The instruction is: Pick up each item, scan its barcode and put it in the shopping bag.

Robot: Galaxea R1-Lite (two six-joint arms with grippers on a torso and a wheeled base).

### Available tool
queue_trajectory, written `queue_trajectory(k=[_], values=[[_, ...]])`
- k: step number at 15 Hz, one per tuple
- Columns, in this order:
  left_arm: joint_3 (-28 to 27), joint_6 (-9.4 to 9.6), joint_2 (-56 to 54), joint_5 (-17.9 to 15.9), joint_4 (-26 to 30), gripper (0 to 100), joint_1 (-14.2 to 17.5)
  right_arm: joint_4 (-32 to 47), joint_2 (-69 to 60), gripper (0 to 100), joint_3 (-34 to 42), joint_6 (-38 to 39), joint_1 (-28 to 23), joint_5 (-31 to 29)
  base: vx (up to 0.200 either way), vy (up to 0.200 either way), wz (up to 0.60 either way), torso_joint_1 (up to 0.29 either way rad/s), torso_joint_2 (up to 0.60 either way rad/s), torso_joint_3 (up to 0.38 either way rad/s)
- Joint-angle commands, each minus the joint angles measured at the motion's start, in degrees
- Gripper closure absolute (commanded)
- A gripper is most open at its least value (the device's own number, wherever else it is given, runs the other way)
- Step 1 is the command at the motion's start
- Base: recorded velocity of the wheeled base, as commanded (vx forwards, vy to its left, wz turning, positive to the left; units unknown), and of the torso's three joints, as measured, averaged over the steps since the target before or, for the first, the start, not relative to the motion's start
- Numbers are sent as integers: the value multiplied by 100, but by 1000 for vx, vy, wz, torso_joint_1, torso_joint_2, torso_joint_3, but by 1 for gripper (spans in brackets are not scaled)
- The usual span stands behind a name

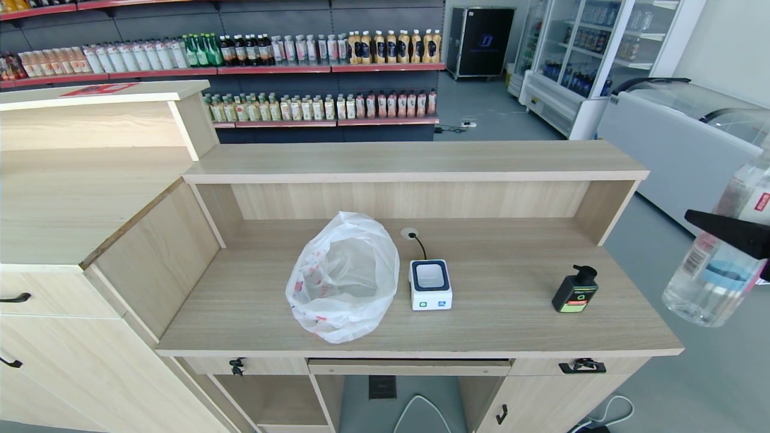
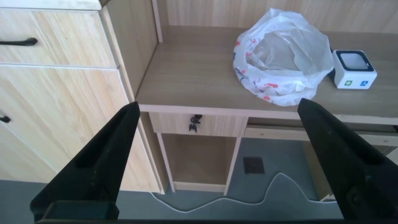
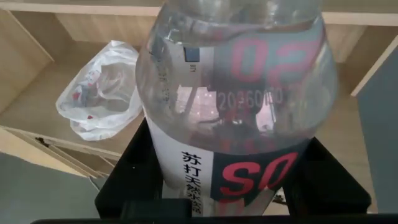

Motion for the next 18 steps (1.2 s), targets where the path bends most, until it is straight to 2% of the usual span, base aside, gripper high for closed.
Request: queue_trajectory(k=[1, 6, 8, 12, 18], values=[[0, -1, -2, 8, 0, 0, 7, -166, 89, 100, 351, -39, -39, -192, 0, 0, 0, 0, 0, 0], [0, -1, -2, 8, 0, 0, 7, -781, 308, 100, 509, -1156, -92, -350, 0, 0, 0, 0, 0, 0], [0, -1, -2, -1, 0, 0, 7, -886, 387, 100, 474, -1270, -101, -350, 0, 0, 0, 0, 0, 0], [0, -1, -2, 8, 0, 0, 7, -939, 528, 100, 536, -1867, -496, -526, 0, 0, 0, 0, 0, 0], [0, -1, -2, -1, 0, 0, 7, -1713, 1029, 100, 536, -1903, -505, -983, 0, 0, 600, 5, 2, 4]])
